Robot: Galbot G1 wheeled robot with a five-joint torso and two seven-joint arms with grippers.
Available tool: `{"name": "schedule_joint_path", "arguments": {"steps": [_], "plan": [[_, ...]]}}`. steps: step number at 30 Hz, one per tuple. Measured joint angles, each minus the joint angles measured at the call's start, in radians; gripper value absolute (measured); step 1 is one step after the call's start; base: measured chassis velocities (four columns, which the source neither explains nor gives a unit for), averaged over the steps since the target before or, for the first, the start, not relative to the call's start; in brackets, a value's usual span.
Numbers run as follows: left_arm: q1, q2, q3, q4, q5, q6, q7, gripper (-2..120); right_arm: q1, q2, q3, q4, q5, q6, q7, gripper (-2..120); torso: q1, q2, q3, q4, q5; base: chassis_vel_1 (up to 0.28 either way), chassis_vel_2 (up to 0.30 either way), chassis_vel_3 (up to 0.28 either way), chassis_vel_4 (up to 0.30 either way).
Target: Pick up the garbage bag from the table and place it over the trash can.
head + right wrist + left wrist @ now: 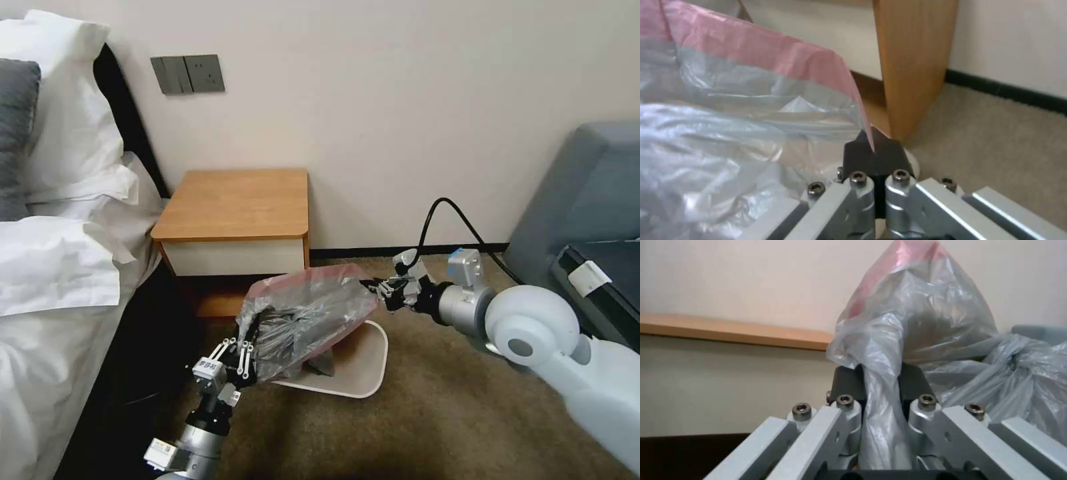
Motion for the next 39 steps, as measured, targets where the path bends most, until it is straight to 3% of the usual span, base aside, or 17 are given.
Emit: {"name": "schedule_joint_path", "arguments": {"steps": [10,16,27,39], "plan": [[-0.007,0.001,0.0,0.013,-0.101,0.024,0.016,9,-0.112,-0.072,0.106,0.035,0.138,0.004,-0.021,0,0.0,0.0,0.0,-0.0001,0.0,0.0,0.0,0.0,0.0],[-0.019,0.004,-0.002,0.015,-0.18,0.065,0.026,9,-0.181,-0.101,0.171,0.051,0.15,0.006,-0.071,0,0.0,0.0,0.0,-0.0001,0.0,0.0,0.0,0.0,0.0],[-0.046,0.012,-0.006,0.028,-0.352,0.164,0.044,9,-0.2,-0.075,0.19,0.044,0.209,0.009,-0.074,0,0.0,0.0,0.0,0.0,0.0,0.0,0.0,0.0,0.0],[-0.085,0.009,-0.008,0.036,-0.406,0.211,0.003,9,-0.225,-0.054,0.211,0.048,0.211,0.011,-0.073,0,0.0,0.0,0.0,0.0,0.0,0.0,0.0,0.0,0.0]]}}
